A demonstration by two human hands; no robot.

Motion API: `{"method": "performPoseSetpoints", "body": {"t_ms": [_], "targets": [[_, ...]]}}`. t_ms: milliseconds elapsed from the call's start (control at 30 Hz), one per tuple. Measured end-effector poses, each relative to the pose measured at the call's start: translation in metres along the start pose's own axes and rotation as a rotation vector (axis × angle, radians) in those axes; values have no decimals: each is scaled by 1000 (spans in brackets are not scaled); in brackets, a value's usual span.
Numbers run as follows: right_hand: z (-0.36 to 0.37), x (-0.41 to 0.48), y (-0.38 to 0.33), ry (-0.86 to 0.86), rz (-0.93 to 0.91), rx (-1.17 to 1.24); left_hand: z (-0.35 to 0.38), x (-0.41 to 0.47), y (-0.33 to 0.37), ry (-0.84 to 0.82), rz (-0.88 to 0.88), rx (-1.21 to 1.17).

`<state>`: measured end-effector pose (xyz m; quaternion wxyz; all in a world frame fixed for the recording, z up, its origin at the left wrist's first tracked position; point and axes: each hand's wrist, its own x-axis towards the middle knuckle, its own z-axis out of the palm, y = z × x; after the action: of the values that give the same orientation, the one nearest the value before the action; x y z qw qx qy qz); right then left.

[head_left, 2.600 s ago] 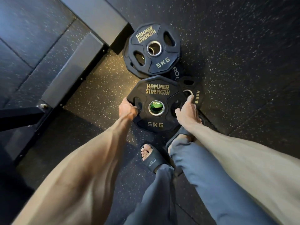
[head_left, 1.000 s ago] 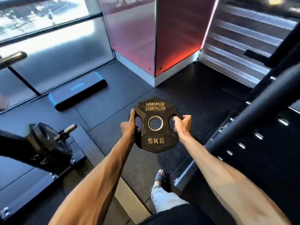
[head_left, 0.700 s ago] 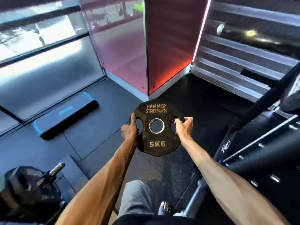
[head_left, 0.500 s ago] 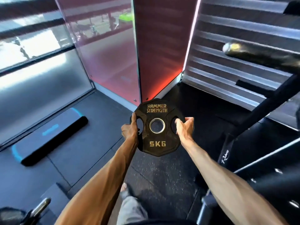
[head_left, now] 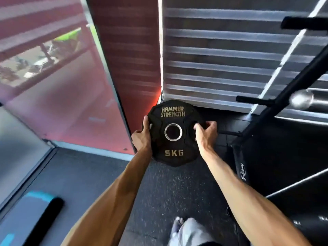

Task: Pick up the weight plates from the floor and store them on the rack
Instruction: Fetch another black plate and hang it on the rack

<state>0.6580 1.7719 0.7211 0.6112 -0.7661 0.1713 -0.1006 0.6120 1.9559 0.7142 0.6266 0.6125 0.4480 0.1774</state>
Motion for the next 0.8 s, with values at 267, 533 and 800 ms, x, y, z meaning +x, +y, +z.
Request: {"method": "performPoseSetpoints", "body": {"t_ms": [267,533,800], "targets": [[61,133,-47,147,-88,141,131,100,106,-184,141,2],[58,251,-101,442,-304,139,284,144,195,-378,235,40],[5,323,-167,807,-492,123,407,110,258,-645,300,-78]]}}
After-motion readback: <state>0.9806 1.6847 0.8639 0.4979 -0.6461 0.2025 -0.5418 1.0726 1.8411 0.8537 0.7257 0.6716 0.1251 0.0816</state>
